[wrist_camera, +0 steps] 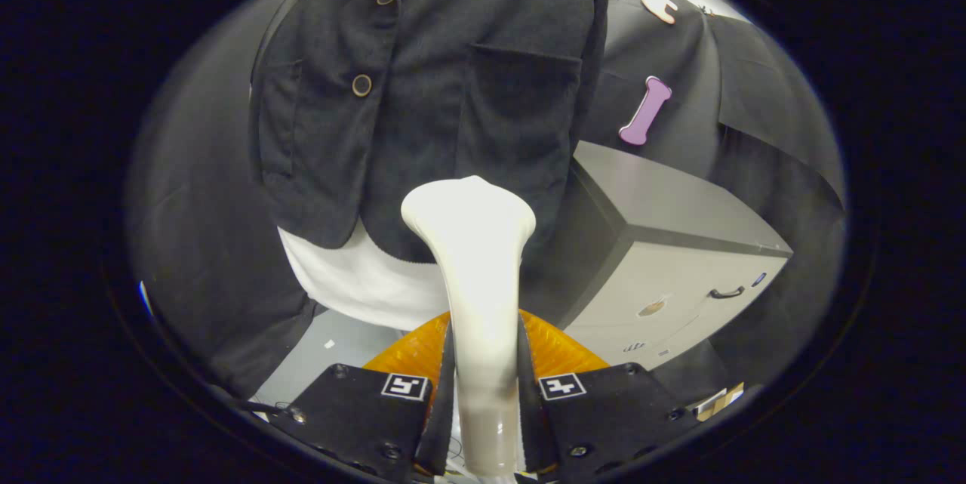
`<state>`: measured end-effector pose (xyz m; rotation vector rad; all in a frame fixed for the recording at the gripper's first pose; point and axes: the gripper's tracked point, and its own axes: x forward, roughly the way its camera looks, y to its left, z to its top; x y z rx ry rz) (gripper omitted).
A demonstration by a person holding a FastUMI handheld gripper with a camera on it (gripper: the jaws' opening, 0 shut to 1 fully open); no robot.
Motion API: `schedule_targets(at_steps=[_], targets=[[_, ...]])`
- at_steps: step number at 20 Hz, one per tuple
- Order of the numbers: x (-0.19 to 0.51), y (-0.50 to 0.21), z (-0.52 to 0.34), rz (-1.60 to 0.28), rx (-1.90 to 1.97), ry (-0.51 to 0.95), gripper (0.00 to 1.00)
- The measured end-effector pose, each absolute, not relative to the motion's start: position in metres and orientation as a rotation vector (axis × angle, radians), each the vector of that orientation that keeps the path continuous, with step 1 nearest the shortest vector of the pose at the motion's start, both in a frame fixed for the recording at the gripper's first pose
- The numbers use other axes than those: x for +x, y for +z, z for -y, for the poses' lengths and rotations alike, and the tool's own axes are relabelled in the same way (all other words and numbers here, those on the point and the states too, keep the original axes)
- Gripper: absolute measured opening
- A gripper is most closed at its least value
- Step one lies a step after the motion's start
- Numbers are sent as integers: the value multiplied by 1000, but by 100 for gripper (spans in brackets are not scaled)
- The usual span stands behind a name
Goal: Iron the clothes twice with a garment steamer, once on the left side and once on the right side.
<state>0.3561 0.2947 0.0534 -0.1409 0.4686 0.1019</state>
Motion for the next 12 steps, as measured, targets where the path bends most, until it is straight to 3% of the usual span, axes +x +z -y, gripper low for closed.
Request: schedule_targets(at_steps=[6,12], targets=[[352,46,-292,-491,-142,108,40],[340,82,-293,-430,-126,120,40]])
